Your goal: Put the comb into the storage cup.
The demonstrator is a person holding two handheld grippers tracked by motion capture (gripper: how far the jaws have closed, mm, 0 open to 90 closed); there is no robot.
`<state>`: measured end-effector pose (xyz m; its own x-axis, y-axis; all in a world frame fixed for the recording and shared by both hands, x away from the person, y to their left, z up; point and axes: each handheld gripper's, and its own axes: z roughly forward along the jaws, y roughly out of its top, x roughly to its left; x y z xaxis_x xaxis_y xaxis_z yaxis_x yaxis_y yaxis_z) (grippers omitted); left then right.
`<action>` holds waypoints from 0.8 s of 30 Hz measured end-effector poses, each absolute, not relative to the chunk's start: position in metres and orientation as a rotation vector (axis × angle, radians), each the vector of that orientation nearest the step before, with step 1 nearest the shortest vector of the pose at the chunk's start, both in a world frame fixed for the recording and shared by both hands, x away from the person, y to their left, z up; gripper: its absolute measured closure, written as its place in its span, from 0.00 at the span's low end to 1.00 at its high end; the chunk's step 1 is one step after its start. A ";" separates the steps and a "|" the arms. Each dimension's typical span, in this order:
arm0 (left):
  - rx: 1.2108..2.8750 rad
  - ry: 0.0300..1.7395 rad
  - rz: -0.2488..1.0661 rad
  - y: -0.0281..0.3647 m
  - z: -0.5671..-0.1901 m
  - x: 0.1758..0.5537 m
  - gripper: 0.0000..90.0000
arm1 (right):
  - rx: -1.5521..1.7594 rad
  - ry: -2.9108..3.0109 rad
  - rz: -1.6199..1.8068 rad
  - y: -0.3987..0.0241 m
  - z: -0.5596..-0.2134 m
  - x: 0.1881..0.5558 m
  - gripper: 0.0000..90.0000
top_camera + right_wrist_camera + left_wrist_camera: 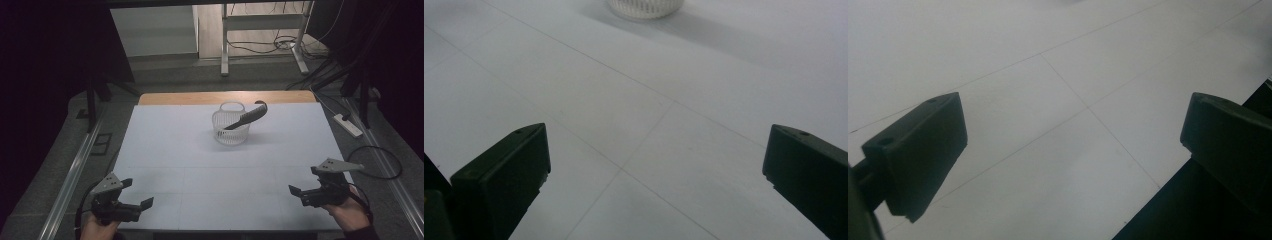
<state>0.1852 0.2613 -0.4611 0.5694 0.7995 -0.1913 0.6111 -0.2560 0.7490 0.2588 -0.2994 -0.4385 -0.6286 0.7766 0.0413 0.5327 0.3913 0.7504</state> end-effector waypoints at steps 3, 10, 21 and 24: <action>1.974 1.131 0.288 0.261 -0.461 0.185 0.00 | 1.161 2.322 1.077 -0.306 -0.439 0.256 0.00; 1.973 1.132 0.288 0.261 -0.461 0.185 0.00 | 1.223 2.289 1.058 -0.320 -0.440 0.249 0.00; 1.974 1.133 0.287 0.261 -0.461 0.186 0.00 | 1.280 2.249 1.035 -0.334 -0.442 0.238 0.00; 1.975 1.133 0.286 0.261 -0.461 0.186 0.00 | 1.283 2.244 1.026 -0.336 -0.442 0.235 0.00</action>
<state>0.1857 0.2613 -0.4612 0.5688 0.7999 -0.1914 0.6128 -0.2570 0.7473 0.2349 -0.3362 -0.4420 -0.5236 0.8508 0.0449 0.5906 0.3245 0.7388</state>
